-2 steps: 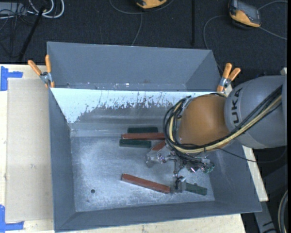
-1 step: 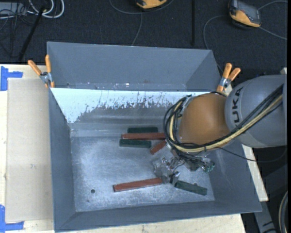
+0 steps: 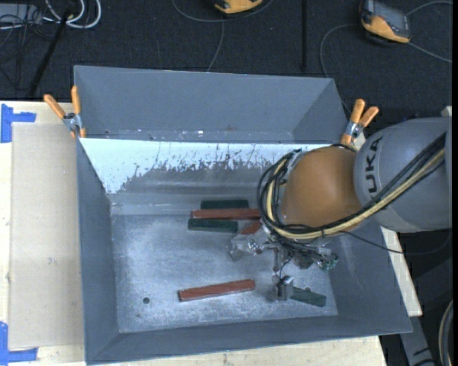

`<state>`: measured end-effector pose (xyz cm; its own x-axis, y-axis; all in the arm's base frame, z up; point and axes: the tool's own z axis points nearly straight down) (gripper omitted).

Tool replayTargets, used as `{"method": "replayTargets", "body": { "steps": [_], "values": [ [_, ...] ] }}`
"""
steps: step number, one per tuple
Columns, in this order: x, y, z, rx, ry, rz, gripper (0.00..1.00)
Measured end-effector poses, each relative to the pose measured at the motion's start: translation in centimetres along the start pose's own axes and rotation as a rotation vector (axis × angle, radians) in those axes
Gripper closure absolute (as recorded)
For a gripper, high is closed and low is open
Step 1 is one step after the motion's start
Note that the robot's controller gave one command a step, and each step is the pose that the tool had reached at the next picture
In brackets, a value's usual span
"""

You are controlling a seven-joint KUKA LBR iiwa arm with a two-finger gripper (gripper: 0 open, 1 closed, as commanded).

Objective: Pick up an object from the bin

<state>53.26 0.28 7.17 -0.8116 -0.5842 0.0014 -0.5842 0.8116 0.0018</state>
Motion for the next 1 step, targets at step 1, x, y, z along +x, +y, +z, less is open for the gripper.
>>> {"method": "replayTargets", "body": {
  "steps": [1],
  "values": [
    [0.03, 5.47, 0.31, -0.002, 0.003, -0.046, 0.00]
  ]
}}
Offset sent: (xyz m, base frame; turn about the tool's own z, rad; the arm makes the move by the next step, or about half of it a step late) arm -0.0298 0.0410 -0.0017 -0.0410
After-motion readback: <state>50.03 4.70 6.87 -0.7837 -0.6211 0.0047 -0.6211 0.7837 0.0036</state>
